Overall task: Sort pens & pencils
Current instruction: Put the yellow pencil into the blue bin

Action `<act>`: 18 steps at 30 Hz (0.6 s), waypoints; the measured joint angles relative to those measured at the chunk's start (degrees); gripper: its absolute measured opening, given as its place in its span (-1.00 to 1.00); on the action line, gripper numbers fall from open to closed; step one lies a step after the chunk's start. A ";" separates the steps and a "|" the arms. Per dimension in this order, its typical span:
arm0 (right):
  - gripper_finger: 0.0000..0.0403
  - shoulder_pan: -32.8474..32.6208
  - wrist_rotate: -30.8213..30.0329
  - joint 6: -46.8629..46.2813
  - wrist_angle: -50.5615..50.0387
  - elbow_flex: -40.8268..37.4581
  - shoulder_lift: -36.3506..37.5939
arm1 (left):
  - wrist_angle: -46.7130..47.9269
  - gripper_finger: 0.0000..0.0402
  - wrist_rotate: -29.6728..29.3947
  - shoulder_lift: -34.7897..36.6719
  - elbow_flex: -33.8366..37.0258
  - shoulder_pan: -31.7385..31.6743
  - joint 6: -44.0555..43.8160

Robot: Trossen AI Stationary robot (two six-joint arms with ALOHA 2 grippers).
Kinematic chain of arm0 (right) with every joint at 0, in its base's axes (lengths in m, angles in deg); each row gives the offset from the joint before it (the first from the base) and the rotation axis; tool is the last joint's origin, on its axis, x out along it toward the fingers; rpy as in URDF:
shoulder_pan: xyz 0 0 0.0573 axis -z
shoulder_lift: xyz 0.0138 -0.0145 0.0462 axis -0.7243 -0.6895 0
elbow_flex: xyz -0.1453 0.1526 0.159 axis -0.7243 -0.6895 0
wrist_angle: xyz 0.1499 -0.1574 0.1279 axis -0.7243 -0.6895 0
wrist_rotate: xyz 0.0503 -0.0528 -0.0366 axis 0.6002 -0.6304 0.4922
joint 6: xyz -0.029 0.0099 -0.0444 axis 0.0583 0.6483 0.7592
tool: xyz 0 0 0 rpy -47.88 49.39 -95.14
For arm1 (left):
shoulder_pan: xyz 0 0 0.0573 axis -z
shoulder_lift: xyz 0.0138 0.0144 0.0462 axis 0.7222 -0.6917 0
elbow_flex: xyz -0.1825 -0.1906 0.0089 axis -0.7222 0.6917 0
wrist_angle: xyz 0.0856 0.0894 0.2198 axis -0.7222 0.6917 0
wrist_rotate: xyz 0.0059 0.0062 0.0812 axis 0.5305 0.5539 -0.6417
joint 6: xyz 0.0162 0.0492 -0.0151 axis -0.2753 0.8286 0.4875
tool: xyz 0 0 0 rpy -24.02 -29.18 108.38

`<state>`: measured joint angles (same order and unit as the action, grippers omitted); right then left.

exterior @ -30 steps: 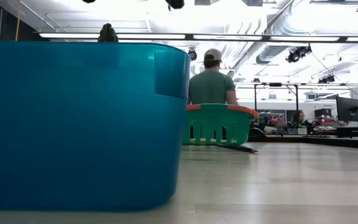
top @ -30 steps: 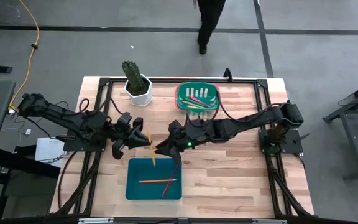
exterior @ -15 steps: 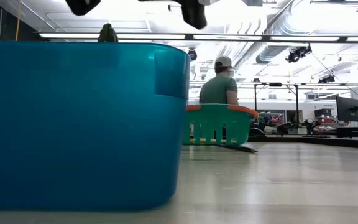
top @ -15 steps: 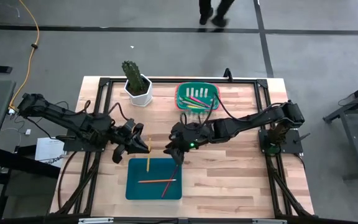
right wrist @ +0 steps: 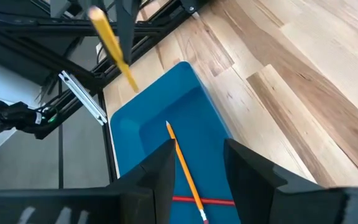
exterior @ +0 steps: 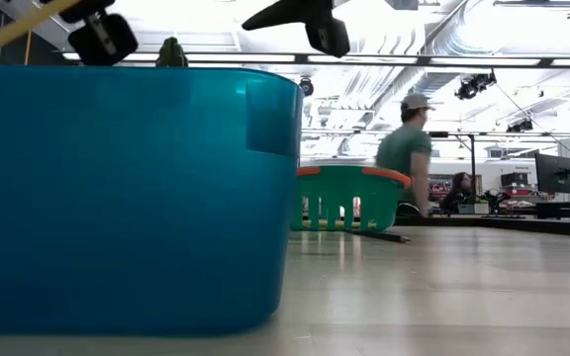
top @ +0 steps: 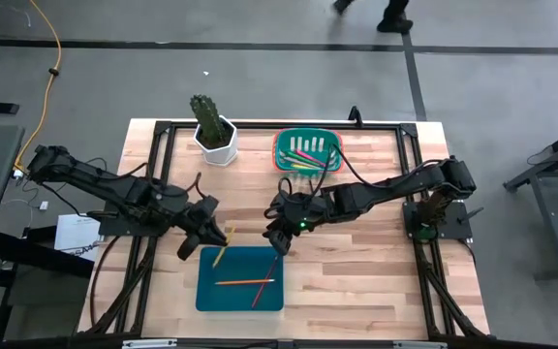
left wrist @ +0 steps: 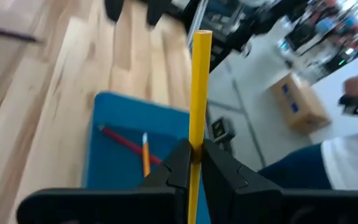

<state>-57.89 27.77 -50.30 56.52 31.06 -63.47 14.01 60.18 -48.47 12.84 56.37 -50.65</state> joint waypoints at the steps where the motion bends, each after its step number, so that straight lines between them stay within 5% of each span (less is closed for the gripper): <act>1: -0.37 0.00 -0.01 -0.20 -0.06 0.00 0.00 | 1.25 -0.92 0.00 0.00 0.02 0.00 0.38; 18: -0.37 0.00 0.00 -0.22 -0.73 0.00 0.00 | 1.84 -0.91 1.74 -5.59 0.00 0.02 1.56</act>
<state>-57.89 27.77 -50.52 55.79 31.06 -63.47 15.85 61.92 -54.07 12.84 56.39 -49.09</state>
